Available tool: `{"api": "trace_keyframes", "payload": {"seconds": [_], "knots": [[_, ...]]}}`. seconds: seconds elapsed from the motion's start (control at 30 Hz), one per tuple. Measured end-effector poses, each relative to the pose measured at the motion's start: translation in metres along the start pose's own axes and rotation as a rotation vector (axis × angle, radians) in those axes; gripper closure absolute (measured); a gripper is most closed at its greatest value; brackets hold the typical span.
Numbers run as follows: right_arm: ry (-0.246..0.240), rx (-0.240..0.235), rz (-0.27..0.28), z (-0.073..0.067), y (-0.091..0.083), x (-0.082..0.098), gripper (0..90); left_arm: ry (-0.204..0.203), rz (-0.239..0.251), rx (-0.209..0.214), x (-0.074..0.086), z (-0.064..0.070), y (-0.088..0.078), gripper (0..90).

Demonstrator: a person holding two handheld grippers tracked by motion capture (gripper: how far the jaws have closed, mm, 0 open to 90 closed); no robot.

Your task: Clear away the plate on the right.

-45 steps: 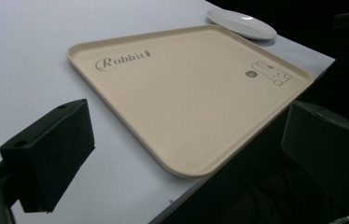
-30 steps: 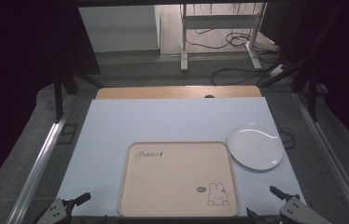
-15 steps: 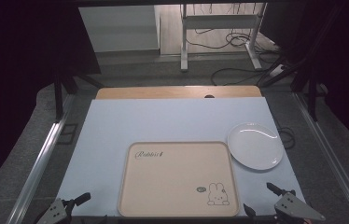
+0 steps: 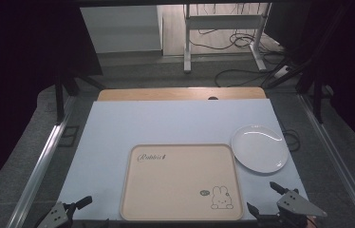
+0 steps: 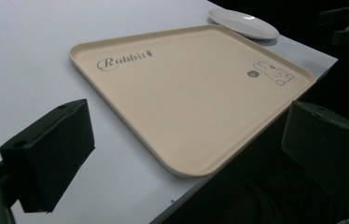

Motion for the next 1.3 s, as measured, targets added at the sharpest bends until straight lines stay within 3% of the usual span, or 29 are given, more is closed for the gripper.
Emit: {"api": "trace_keyframes", "payload": {"seconds": [0.23, 0.6, 0.8, 1.17, 1.3], "knots": [[-0.038, 0.013, 0.0, 0.0, 0.005, -0.003, 1.6, -0.001, 0.001, 0.0, 0.0, 0.0, 0.0, 1.7], [-0.033, 0.01, 0.011, 0.004, 0.011, -0.004, 1.6, -0.002, 0.001, 0.0, 0.0, 0.0, 0.0, 1.7], [-0.056, 0.024, 0.015, 0.003, 0.018, -0.01, 1.6, -0.003, 0.002, 0.0, 0.0, 0.0, 0.0, 1.7], [-0.111, 0.055, -0.004, 0.006, 0.029, -0.015, 1.7, -0.003, 0.003, 0.0, 0.0, 0.0, 0.0, 1.7], [-0.11, 0.084, -0.041, 0.007, 0.036, -0.014, 1.2, -0.004, 0.002, 0.0, 0.0, 0.0, 0.0, 1.7]]}}
Point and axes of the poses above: each handheld gripper's, and its own axes: y roughly forward along the jaws, x roughly out of its underside, z roughly to its right, the point moved 3 cm from there along y, roughly forward along the jaws, and after that the axes turned 11 degrees about x, right-handed, at the moved point
